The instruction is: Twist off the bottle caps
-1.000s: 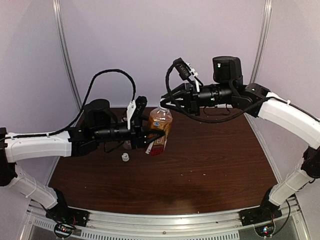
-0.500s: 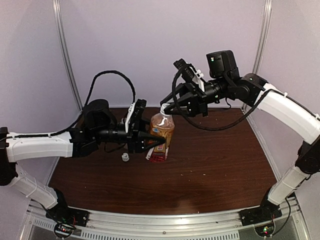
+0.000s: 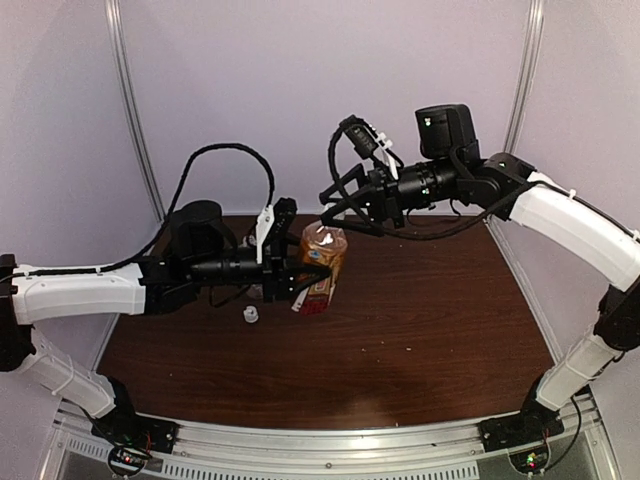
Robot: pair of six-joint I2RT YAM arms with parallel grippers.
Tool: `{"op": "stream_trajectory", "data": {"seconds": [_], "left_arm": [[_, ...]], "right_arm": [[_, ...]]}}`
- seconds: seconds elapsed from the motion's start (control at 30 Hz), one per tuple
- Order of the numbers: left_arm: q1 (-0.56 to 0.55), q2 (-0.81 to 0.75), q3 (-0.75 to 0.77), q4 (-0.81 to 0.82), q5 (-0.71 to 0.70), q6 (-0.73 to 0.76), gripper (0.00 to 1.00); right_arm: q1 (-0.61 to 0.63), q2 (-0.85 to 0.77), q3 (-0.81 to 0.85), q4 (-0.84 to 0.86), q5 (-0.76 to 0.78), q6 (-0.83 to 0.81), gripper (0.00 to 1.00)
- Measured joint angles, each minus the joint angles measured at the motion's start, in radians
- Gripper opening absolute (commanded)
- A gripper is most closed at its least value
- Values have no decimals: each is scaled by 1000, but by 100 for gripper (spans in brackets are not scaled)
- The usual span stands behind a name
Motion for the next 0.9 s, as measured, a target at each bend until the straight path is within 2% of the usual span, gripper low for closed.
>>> {"op": "stream_trajectory", "data": {"seconds": [0.13, 0.5, 0.67, 0.9], "left_arm": [[0, 0, 0, -25, -48, 8, 18], [0, 0, 2, -62, -159, 15, 18], [0, 0, 2, -79, -220, 15, 18], [0, 0, 2, -92, -267, 15, 18]], "right_arm": [[0, -19, -3, 36, 112, 119, 80], [28, -74, -90, 113, 466, 380, 81], [58, -74, -115, 119, 542, 435, 81], [76, -71, -117, 132, 565, 462, 74]]}}
